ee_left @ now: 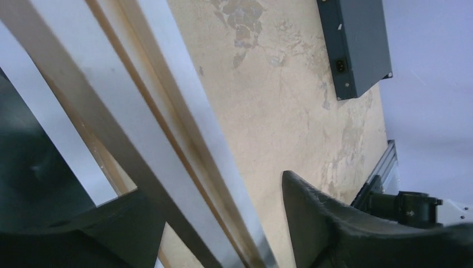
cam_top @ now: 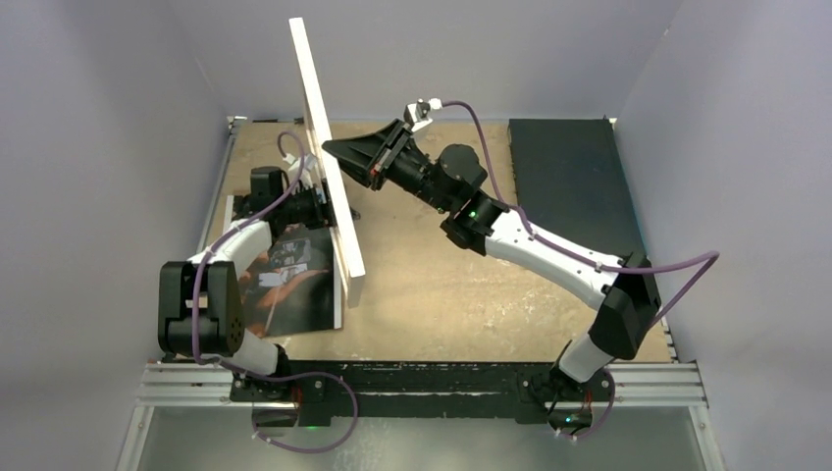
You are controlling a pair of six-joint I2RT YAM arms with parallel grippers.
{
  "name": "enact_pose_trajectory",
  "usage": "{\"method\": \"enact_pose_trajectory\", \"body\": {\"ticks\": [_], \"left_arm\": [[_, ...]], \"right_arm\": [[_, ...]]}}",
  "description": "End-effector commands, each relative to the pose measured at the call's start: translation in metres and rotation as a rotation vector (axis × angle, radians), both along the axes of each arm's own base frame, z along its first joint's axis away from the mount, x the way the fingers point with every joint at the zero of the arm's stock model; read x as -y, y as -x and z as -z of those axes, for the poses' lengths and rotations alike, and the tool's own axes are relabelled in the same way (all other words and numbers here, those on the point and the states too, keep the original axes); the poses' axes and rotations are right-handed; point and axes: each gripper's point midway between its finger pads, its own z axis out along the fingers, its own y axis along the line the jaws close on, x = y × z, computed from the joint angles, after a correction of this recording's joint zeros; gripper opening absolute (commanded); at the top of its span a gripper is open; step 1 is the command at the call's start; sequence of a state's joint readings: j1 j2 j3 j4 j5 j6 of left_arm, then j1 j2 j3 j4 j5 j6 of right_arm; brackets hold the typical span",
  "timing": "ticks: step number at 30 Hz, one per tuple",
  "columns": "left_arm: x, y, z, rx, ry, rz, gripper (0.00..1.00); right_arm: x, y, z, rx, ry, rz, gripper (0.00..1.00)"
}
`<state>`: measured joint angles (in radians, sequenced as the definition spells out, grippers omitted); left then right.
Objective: Put the photo into the frame
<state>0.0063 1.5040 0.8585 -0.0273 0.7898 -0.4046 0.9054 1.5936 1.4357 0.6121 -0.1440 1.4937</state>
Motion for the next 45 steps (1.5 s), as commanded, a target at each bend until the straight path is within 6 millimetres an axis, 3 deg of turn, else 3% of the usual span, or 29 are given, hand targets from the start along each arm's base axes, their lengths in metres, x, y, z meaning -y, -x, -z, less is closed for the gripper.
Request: {"method": "enact_pose_trajectory", "body": {"ticks": [1,4,7,8,11,12,14,18,24,26,31,34,45], "left_arm": [[0.003,-0.003,-0.011,0.055,0.010,0.024,0.54],[-0.002,-0.003,-0.016,0.072,-0.027,0.011,0.22],[-0.012,-0.007,-0.022,0.110,-0.095,-0.032,0.08],[-0.016,-0.008,-0.022,0.119,-0.121,-0.048,0.07],[-0.029,-0.012,-0.019,0.128,-0.205,-0.093,0.00],[-0.036,-0.015,-0.017,0.130,-0.241,-0.114,0.00],[-0.041,-0.016,-0.016,0.130,-0.274,-0.128,0.00],[-0.047,-0.017,-0.013,0.112,-0.292,-0.150,0.00],[-0.055,-0.016,-0.009,0.068,-0.311,-0.186,0.00],[-0.055,-0.014,-0.009,0.066,-0.311,-0.180,0.00],[-0.047,-0.009,-0.004,0.060,-0.289,-0.115,0.45],[-0.046,-0.006,0.000,0.057,-0.303,-0.086,0.51],[-0.054,-0.005,-0.008,0.072,-0.350,-0.067,0.52]], "right_arm": [[0.023,0.018,-0.057,0.105,-0.169,0.007,0.00],[0.027,0.013,-0.032,0.068,-0.103,0.032,0.00],[0.037,-0.003,-0.001,0.034,-0.004,0.086,0.00],[0.040,-0.008,0.009,0.023,0.041,0.103,0.03],[0.049,-0.022,0.036,0.002,0.197,0.150,0.31],[0.051,-0.025,0.048,-0.007,0.252,0.154,0.40],[0.057,-0.027,0.064,-0.023,0.321,0.160,0.49],[0.074,-0.030,0.088,-0.058,0.394,0.190,0.52],[0.102,-0.042,0.115,-0.071,0.615,0.301,0.37],[0.115,-0.049,0.124,-0.061,0.710,0.344,0.27],[0.148,-0.066,0.148,-0.050,0.771,0.362,0.00],[0.157,-0.070,0.161,-0.044,0.736,0.307,0.00],[0.178,-0.098,0.201,-0.067,0.768,0.182,0.00]]}}
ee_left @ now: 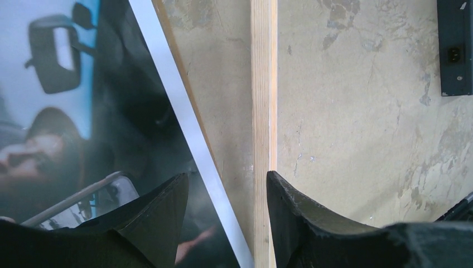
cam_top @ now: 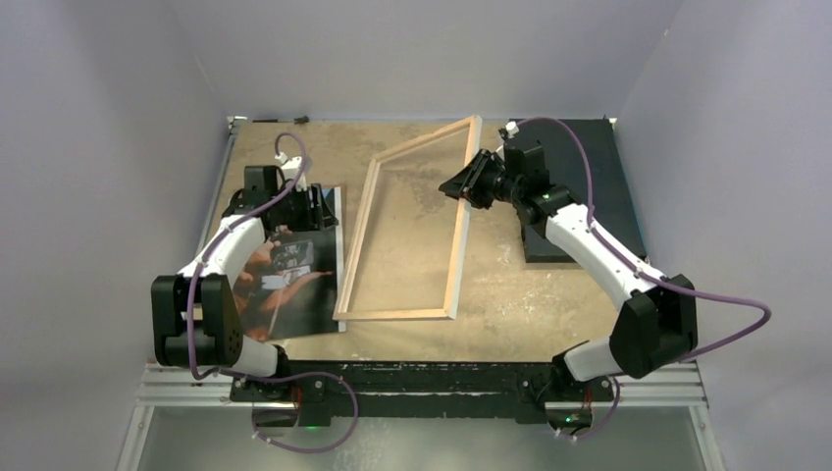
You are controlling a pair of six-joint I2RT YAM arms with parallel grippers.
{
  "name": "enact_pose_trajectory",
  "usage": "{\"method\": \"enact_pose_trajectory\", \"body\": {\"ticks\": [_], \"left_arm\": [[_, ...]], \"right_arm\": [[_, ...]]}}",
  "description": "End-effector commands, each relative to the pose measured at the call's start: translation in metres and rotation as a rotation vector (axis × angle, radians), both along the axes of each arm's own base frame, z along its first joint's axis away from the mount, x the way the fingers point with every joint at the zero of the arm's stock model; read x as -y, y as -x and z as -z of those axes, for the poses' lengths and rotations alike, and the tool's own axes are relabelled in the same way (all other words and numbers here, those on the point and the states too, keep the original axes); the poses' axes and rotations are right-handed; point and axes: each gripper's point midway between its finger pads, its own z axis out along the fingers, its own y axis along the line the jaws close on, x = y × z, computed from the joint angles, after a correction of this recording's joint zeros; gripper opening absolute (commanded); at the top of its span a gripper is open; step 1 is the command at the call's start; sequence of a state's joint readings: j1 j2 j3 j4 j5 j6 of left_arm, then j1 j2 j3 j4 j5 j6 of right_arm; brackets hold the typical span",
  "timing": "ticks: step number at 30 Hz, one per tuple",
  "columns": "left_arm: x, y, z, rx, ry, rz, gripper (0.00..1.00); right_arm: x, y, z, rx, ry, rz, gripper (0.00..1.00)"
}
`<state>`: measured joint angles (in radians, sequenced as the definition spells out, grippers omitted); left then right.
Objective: Put the photo into the frame
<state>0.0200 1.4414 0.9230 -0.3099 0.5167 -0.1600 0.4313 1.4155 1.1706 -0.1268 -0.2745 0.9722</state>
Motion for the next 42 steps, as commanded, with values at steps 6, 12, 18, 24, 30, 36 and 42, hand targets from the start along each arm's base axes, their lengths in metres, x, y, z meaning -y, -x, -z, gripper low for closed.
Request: {"method": "enact_pose_trajectory", "body": {"ticks": [6,12,18,24,30,36,42], "left_arm": [[-0.022,-0.010,-0.012,0.064,-0.136,0.031,0.52],[-0.074,-0.011,0.032,0.029,-0.463,0.013,0.50],[-0.110,-0.007,0.053,0.016,-0.675,0.006,0.48],[-0.123,-0.007,0.073,-0.025,-0.741,-0.002,0.46],[-0.124,-0.018,0.075,-0.016,-0.737,-0.023,0.46],[-0.117,-0.025,0.058,0.007,-0.694,-0.034,0.45],[-0.111,-0.024,0.034,0.034,-0.645,-0.014,0.44]], "right_arm": [[0.007,-0.017,0.006,0.027,-0.020,-0.242,0.00],[0.002,-0.013,0.016,-0.020,-0.134,-0.282,0.00],[0.000,-0.021,0.008,-0.029,-0.155,-0.290,0.00],[0.024,-0.032,0.033,-0.051,0.009,-0.293,0.00],[0.044,-0.036,0.075,-0.056,0.154,-0.263,0.02],[0.062,-0.047,0.118,-0.044,0.282,-0.206,0.11],[0.079,-0.056,0.146,-0.035,0.395,-0.172,0.21]]}}
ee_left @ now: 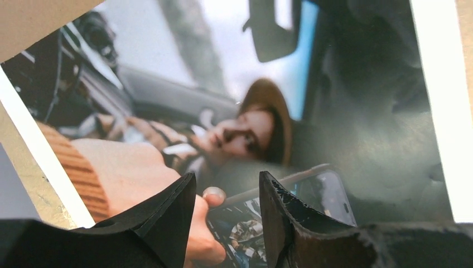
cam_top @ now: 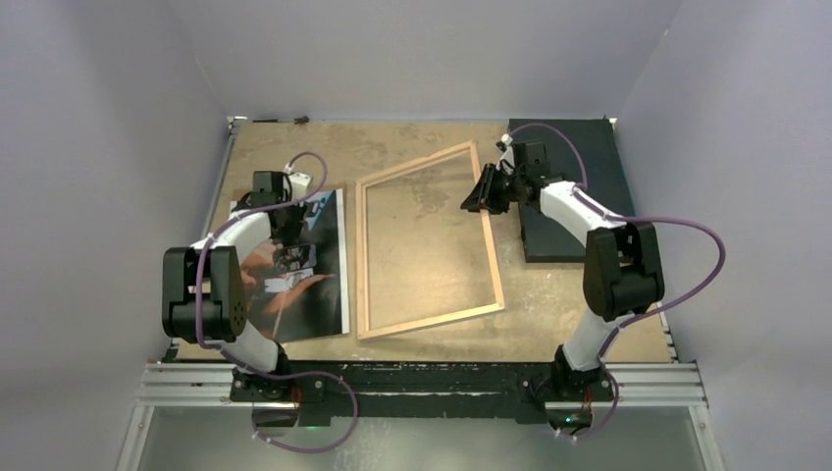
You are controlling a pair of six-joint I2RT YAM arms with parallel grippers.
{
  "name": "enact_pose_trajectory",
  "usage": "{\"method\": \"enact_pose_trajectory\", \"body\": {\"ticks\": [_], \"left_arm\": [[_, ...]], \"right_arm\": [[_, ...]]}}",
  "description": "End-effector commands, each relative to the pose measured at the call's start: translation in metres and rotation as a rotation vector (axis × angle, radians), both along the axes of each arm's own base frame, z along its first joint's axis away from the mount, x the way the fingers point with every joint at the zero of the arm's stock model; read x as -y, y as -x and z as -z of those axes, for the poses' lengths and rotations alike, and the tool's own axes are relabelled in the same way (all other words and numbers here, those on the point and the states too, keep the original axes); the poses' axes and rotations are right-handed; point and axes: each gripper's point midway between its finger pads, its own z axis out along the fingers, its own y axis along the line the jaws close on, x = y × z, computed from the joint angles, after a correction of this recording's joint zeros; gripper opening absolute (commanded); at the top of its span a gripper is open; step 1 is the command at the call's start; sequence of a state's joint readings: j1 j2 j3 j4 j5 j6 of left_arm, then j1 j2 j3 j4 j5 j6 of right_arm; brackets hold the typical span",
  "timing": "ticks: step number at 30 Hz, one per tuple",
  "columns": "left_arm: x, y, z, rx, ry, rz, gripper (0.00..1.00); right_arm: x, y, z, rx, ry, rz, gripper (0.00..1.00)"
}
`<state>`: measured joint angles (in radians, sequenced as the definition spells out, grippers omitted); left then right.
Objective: Put the photo into the frame
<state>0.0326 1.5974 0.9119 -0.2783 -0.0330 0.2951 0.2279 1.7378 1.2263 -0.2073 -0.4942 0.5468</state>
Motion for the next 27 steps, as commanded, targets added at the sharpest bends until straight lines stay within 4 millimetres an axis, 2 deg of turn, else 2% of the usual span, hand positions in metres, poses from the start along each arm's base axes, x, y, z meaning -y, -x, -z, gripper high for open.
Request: {"method": "enact_pose_trajectory", "body": {"ticks": [1,5,8,13,18,21,23,25,27], "left_arm": [[0.006,-0.010,-0.041,0.058,0.072,0.016,0.44],[0.005,-0.010,-0.060,0.053,0.129,0.017,0.43],[-0.002,-0.012,-0.071,0.071,0.145,0.014,0.43],[-0.010,-0.003,-0.075,0.038,0.188,0.024,0.43],[-0.022,0.006,-0.074,0.012,0.176,0.042,0.43],[-0.030,0.009,-0.075,0.001,0.163,0.045,0.45],[-0.039,0.010,-0.076,0.001,0.149,0.029,0.49],[-0.054,0.010,-0.079,0.009,0.125,0.009,0.55],[-0.072,0.011,-0.083,0.014,0.112,-0.018,0.63]], "right_arm": [[0.029,-0.019,0.033,0.092,0.207,0.036,0.22],[0.049,-0.019,0.056,0.085,0.314,0.090,0.27],[0.069,-0.027,0.068,0.098,0.410,0.172,0.29],[0.083,-0.024,0.083,0.092,0.471,0.217,0.37],[0.091,-0.026,0.088,0.092,0.520,0.232,0.46],[0.090,-0.030,0.077,0.114,0.535,0.260,0.57],[0.083,-0.033,0.058,0.161,0.560,0.285,0.69],[0.063,-0.035,0.029,0.239,0.567,0.294,0.75],[0.027,-0.034,-0.003,0.322,0.529,0.271,0.81]]}}
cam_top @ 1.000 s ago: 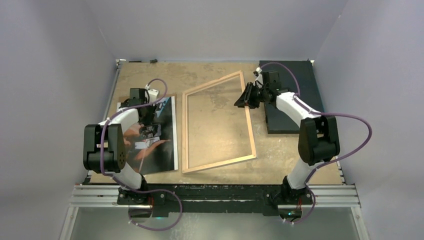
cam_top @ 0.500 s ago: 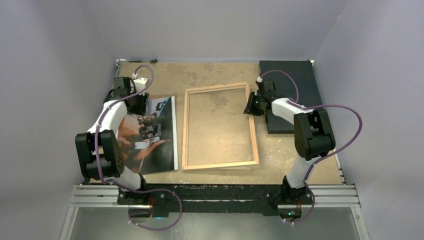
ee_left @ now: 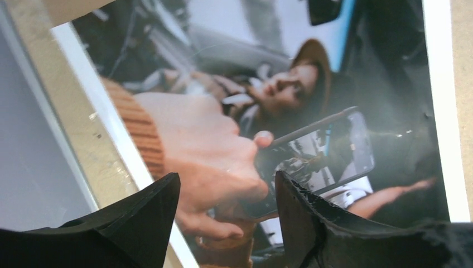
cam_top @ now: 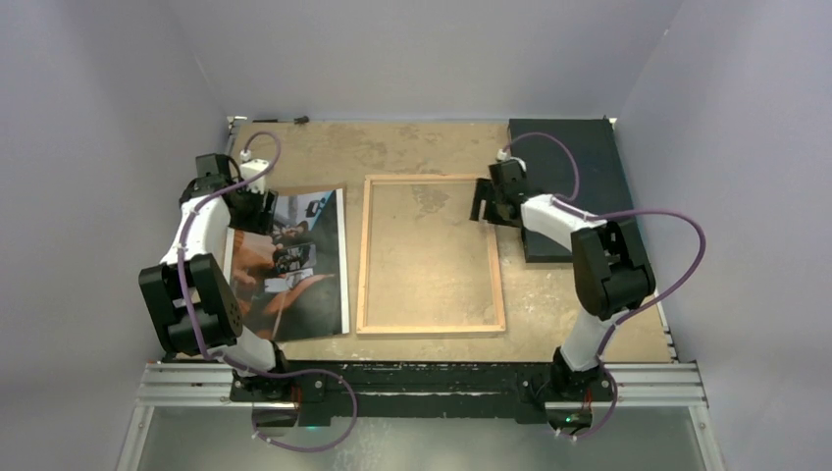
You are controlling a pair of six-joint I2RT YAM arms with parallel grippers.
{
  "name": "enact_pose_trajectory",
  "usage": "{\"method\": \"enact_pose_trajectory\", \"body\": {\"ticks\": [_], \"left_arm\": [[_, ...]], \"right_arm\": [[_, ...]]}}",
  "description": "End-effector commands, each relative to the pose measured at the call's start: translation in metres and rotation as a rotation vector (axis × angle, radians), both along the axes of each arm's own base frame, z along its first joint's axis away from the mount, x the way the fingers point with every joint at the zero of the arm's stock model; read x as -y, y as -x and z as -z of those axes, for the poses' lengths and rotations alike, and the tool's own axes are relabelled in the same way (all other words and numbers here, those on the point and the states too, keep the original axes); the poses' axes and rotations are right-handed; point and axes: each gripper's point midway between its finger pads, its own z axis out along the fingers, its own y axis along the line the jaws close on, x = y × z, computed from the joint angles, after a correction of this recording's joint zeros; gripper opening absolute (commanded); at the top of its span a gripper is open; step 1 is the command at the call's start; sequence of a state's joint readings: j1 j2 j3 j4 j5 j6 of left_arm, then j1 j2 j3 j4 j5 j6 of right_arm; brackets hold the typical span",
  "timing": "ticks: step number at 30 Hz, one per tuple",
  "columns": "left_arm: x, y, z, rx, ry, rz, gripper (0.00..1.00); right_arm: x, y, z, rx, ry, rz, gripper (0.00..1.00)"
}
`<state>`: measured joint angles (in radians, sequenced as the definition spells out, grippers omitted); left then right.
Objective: Put the photo into the frame
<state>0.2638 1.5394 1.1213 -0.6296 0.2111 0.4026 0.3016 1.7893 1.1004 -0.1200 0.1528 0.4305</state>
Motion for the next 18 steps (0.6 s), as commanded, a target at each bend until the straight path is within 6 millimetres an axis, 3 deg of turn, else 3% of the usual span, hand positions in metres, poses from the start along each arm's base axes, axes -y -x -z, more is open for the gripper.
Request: {"method": "enact_pose_trajectory", "body": {"ticks": [1,5,9,11,14,18], "left_arm": [[-0.040,-0.008,-0.028,0.062,-0.052,-0.023,0.70],[-0.077,0.000,-0.027,0.019,-0.060,-0.082,0.75],[-0.111,0.012,-0.024,0.000,-0.076,-0.143,0.75],[-0.127,0.021,-0.019,-0.009,-0.087,-0.177,0.74],[-0.139,0.031,-0.008,-0.032,-0.077,-0.205,0.69],[-0.147,0.038,0.010,-0.058,-0.098,-0.231,0.61]], "right_arm": [[-0.074,-0.014,-0.101,0.261,-0.042,-0.068,0.86],[-0.182,0.007,-0.139,0.337,-0.135,-0.251,0.96],[-0.291,0.037,-0.147,0.342,-0.217,-0.437,0.98],[-0.336,0.054,-0.142,0.330,-0.257,-0.515,0.98],[-0.377,0.066,-0.123,0.293,-0.277,-0.567,0.98],[-0.405,0.069,-0.101,0.250,-0.311,-0.587,0.98]]}}
